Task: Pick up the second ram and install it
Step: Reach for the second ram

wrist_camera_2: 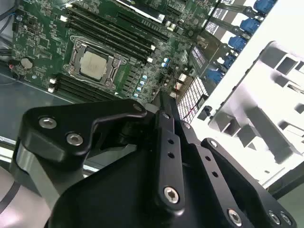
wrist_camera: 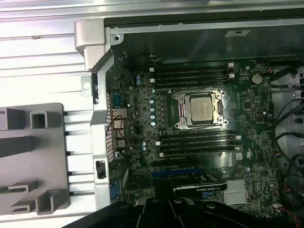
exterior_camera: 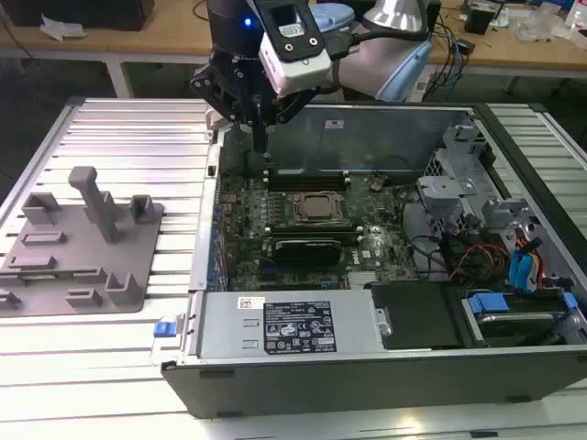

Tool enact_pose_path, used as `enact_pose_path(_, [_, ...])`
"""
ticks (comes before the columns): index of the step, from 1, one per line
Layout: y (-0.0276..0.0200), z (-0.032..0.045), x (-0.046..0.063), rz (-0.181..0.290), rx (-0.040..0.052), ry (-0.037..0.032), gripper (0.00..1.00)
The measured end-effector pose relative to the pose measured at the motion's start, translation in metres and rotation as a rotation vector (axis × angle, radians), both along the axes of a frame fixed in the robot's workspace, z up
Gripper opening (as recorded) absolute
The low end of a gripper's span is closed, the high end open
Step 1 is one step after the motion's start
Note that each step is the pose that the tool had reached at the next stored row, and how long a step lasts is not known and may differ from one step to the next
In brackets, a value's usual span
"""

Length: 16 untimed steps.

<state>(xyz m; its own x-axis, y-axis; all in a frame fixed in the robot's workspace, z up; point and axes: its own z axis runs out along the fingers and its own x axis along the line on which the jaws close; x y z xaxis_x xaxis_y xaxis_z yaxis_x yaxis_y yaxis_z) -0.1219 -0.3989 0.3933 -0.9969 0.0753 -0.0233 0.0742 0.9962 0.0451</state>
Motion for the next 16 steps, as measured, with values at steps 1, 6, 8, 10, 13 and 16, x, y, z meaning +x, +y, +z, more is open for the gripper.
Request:
enact_pose_path(1, [0.0000,0.0000,0.0000,0.000,-0.0001,0.0000,0.08])
enact_pose_path(6, [0.0000,0.0000,0.0000,0.000,-0.0001,0.0000,0.08])
enact_pose_path(8, [0.0000,0.0000,0.0000,0.000,0.0000,0.0000,0.08])
enact_pose_path(10, [0.0000,0.0000,-0.0021,0.000,0.0000,0.0000,0.08])
enact_pose_path(13, [0.0000,0.0000,-0.0047,0.000,0.0000,0.0000,0.08])
enact_pose_path(16, [0.0000,0.0000,-0.0072,0.000,0.0000,-0.0001,0.08])
